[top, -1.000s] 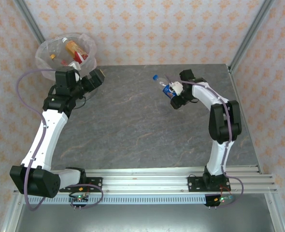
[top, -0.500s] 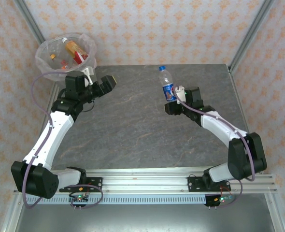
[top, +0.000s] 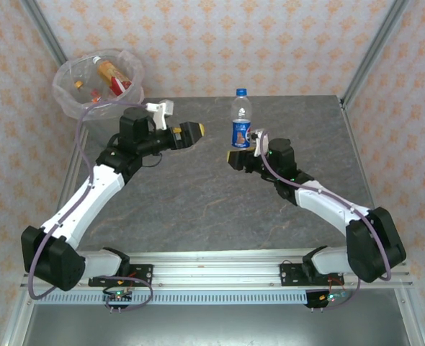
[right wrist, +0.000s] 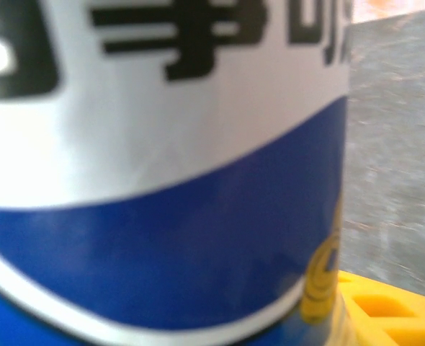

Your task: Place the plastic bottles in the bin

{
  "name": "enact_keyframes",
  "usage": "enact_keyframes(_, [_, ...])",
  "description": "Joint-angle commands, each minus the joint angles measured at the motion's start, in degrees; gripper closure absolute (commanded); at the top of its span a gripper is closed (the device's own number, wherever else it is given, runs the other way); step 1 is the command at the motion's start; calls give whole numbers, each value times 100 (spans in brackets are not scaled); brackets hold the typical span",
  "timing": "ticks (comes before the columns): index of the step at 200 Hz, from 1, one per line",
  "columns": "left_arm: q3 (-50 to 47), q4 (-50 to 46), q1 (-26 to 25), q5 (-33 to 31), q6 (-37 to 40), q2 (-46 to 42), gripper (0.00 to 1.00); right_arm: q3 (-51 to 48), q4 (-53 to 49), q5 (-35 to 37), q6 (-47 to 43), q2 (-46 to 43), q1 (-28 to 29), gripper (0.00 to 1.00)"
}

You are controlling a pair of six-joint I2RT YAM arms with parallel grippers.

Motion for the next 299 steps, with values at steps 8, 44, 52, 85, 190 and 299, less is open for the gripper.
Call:
enact_keyframes(8, [210,577,-204,422,66,226,0,49,1110,-212,553,327,380,62])
enact_keyframes(44, [589,787,-253,682,-273,633,0,359,1170,-444,632,591,706,62])
enact_keyframes(52, [658,834,-261,731,-311,719,0,404,1140,-455,629,622,761,62])
enact_keyframes(85, [866,570,-312,235,-170,894,0,504,1033,-455,494,633,896,62])
enact_keyframes(190, [1483,620,-382,44,-377,1587,11,679,800,-721,329,595,1121,62])
enact_keyframes(299, [1777,-396,-430,243,496,1673,39,969,146,-408,254,548,1129,61])
